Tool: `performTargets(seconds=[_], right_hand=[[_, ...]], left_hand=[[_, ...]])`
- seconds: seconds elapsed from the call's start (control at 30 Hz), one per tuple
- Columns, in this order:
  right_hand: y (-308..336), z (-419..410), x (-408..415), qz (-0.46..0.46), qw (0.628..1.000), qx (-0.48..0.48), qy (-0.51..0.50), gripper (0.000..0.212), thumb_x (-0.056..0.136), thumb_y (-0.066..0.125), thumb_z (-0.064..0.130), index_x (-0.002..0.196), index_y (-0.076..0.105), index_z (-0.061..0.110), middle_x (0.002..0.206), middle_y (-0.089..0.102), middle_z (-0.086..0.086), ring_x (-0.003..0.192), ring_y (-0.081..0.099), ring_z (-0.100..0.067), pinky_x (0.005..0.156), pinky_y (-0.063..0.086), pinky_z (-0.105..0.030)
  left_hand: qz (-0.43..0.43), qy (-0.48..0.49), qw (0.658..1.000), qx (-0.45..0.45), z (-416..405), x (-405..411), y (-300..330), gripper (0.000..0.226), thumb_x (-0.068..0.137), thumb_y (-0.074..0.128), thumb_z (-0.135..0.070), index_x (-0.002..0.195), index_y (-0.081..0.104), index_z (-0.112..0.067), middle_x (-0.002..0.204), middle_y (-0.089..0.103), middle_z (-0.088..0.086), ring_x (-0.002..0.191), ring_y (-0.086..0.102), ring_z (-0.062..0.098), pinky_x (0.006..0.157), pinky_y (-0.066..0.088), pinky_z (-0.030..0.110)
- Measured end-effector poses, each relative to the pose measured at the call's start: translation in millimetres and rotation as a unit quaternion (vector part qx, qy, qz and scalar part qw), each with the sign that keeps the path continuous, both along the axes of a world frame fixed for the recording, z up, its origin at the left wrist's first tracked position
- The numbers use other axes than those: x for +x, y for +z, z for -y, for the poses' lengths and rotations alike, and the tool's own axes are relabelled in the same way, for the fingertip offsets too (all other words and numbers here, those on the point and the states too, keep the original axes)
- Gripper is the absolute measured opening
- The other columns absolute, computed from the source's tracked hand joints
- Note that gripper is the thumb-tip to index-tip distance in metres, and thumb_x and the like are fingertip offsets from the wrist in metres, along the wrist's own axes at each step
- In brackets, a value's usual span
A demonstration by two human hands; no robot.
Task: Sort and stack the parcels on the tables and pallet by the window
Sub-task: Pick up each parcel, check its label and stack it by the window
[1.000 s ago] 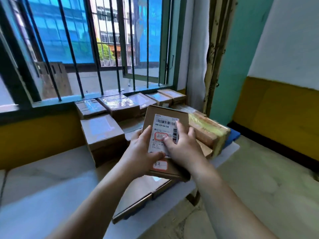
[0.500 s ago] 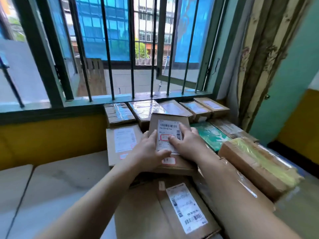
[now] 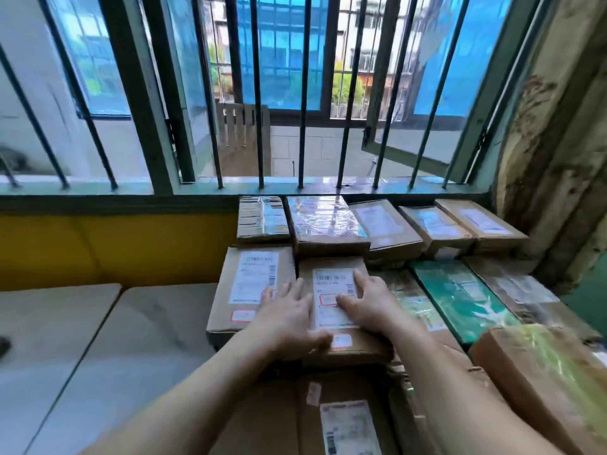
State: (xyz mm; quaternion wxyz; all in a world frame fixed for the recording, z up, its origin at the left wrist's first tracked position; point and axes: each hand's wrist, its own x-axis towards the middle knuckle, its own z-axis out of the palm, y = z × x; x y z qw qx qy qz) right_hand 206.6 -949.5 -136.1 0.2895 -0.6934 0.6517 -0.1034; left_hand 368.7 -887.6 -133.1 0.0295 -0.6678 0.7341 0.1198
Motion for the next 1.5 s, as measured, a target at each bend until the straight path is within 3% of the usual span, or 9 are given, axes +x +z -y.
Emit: performTargets(seconds=[0.2, 0.4, 0.5, 0.6, 0.77, 1.03, 1.23, 1.5], right_hand=[[-12.1, 18.0, 8.6, -0.030, 0.999, -0.014, 0.023, 0.081, 0.091, 0.055, 0.055, 0.157, 0.018, 0.024, 0.154, 0.029, -0.013, 0.140, 0.033, -0.030, 0.111, 0.028, -0.033], [1.0, 22.8, 20.7, -0.063, 0.994, -0.058, 0.060, 0.085, 0.093, 0.050, 0.059, 0.158, 0.009, 0.024, 0.165, -0.002, -0.009, 0.152, -0.001, -0.028, 0.119, 0.014, -0.047], [18.1, 15.2, 39.8, -0.006, 0.987, -0.128, 0.095, 0.077, 0.094, 0.051, 0.054, 0.156, 0.018, 0.023, 0.163, 0.013, -0.009, 0.150, 0.008, -0.027, 0.118, 0.019, -0.046], [37.6, -2.1, 59.5, 0.037, 0.981, -0.149, 0.118, 0.071, 0.094, 0.052, 0.051, 0.154, 0.025, 0.024, 0.159, 0.025, -0.005, 0.147, 0.018, -0.024, 0.115, 0.024, -0.043], [56.2, -38.2, 121.0, 0.049, 0.969, -0.165, 0.177, 0.073, 0.095, 0.053, 0.051, 0.155, 0.025, 0.019, 0.158, 0.028, -0.007, 0.146, 0.022, -0.025, 0.117, 0.020, -0.039], [52.6, -155.9, 295.9, 0.070, 0.937, -0.139, 0.312, 0.075, 0.092, 0.055, 0.057, 0.154, 0.023, 0.030, 0.160, 0.026, -0.004, 0.144, 0.031, -0.026, 0.112, 0.039, -0.047], [44.8, -242.5, 412.8, 0.042, 0.898, -0.130, 0.419, 0.071, 0.093, 0.057, 0.054, 0.153, 0.028, 0.027, 0.156, 0.034, -0.005, 0.138, 0.040, -0.027, 0.107, 0.045, -0.043], [28.3, -279.7, 536.0, -0.047, 0.855, -0.117, 0.502, 0.065, 0.091, 0.053, 0.056, 0.146, 0.039, 0.024, 0.139, 0.049, -0.009, 0.127, 0.046, -0.030, 0.103, 0.043, -0.040]], left_hand=[[0.001, 0.022, 1.000, 0.017, 5.5, -3.9, -5.5, 0.088, 0.087, 0.047, -0.064, 0.154, 0.007, -0.023, 0.161, -0.012, 0.009, 0.148, -0.012, 0.025, 0.119, -0.007, 0.046], [-0.059, 0.044, 0.997, 0.020, 9.1, -2.3, 2.9, 0.082, 0.088, 0.056, -0.054, 0.153, 0.015, -0.027, 0.162, -0.005, 0.006, 0.148, -0.006, 0.021, 0.119, -0.001, 0.042], [-0.127, 0.086, 0.988, -0.004, 6.4, 9.7, 16.7, 0.079, 0.090, 0.060, -0.043, 0.153, 0.016, -0.025, 0.162, 0.000, 0.004, 0.149, -0.002, 0.018, 0.118, 0.004, 0.034], [-0.131, 0.122, 0.983, -0.031, -13.1, 38.7, 24.1, 0.078, 0.090, 0.061, -0.042, 0.153, 0.018, -0.024, 0.162, 0.004, 0.004, 0.148, 0.000, 0.017, 0.118, 0.005, 0.033], [-0.087, 0.184, 0.978, -0.044, -78.7, 105.3, 31.2, 0.077, 0.091, 0.055, -0.050, 0.153, 0.016, -0.027, 0.162, 0.006, 0.003, 0.149, 0.002, 0.021, 0.120, 0.012, 0.047], [-0.067, 0.319, 0.944, -0.052, -223.4, 253.2, 30.3, 0.079, 0.090, 0.057, -0.050, 0.153, 0.013, -0.030, 0.162, 0.001, 0.000, 0.149, 0.000, 0.020, 0.120, 0.008, 0.045], [-0.052, 0.424, 0.902, -0.055, -337.2, 353.3, 36.3, 0.079, 0.091, 0.055, -0.050, 0.153, 0.013, -0.028, 0.162, 0.004, 0.001, 0.148, 0.004, 0.020, 0.120, 0.011, 0.044], [-0.176, 0.516, 0.835, -0.073, -407.1, 460.6, 16.5, 0.076, 0.091, 0.060, -0.039, 0.152, 0.022, -0.016, 0.159, 0.017, 0.004, 0.144, 0.023, 0.019, 0.113, 0.022, 0.028]])
